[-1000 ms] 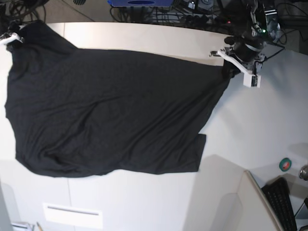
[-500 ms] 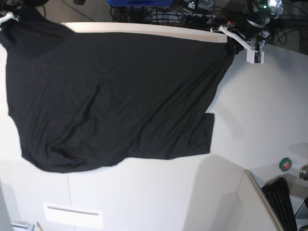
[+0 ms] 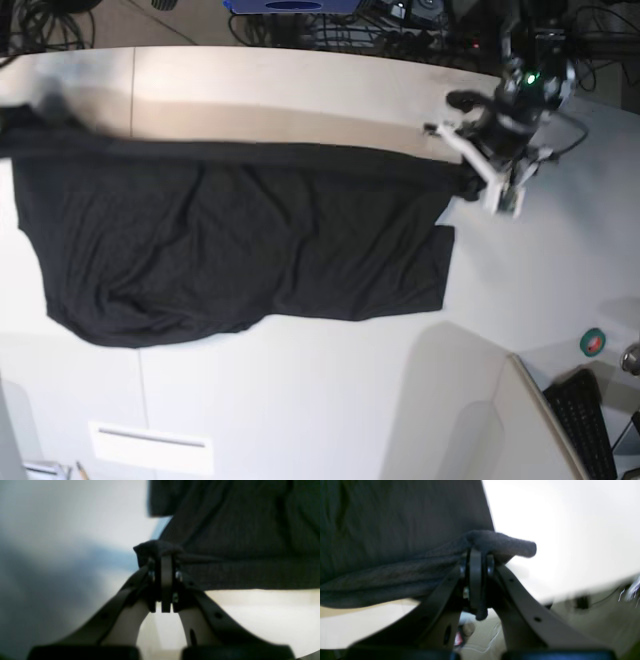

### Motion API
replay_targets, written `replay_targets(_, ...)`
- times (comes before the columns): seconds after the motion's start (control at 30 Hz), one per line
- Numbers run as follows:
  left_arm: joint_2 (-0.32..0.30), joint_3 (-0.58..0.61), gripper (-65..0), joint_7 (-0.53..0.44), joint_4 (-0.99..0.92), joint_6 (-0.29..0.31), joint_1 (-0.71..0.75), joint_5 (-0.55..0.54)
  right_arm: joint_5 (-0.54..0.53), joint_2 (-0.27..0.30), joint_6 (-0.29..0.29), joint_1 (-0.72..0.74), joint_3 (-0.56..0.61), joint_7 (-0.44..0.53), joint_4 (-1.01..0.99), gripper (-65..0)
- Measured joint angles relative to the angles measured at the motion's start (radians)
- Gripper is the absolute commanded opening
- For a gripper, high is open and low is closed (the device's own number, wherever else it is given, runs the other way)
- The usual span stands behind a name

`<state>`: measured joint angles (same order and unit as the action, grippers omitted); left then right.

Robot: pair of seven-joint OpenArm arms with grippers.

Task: Layout the t-shirt on the table in an organized manner, then fold the t-shirt properly
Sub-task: 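Lift the black shirt with both grippers and swing it up off the table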

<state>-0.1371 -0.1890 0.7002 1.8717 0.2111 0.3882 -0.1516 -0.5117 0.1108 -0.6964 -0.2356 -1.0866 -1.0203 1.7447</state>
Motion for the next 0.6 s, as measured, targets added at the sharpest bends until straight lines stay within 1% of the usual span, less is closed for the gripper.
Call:
replay_targets(0.03, 0.003, 0.024, -65.0, 0.030, -0.003, 0.003, -0.052, 0.020, 0.000, 0.019, -0.002, 0.035, 0.029, -0.015, -0.008, -65.0)
replay_targets(0.1, 0.002, 0.060, -65.0, 0.068, -0.024, 0.000, -0.151, 0.020, -0.004, 0.048, -0.003, 0.109, 0.062, -0.029, -0.051, -65.0)
replay_targets(0.13, 0.000, 0.077, -65.0, 0.085, -0.042, -0.002, -0.199, 0.019, -0.006, 0.064, 0.018, 0.144, 0.080, -0.034, -0.080, -65.0)
replay_targets(0.17, 0.000, 0.094, -65.0, 0.099, -0.068, -0.005, -0.245, 0.021, -0.012, 0.080, 0.074, 0.178, 0.099, -0.030, -0.118, -65.0)
replay_targets(0.23, -0.002, 0.122, -65.0, 0.111, -0.127, -0.005, -0.318, 0.021, 0.003, 0.116, 0.124, 0.236, 0.142, -0.016, -0.209, -65.0)
replay_targets(0.3, 0.000, 0.154, -65.0, 0.117, -0.204, -0.005, -0.397, 0.024, 0.010, 0.152, 0.139, 0.300, 0.203, 0.021, -0.319, -65.0)
replay_targets(0.47, 0.004, 0.232, -65.0, 0.116, -0.422, -0.003, -0.602, 0.018, 0.002, 0.249, 0.138, 0.482, 0.368, 0.147, -0.639, -65.0)
replay_targets(0.6, 0.053, 0.240, -65.0, 0.120, -0.597, -0.003, -0.774, 0.021, 0.011, 0.320, 0.141, 0.640, 0.464, 0.246, -0.883, -65.0)
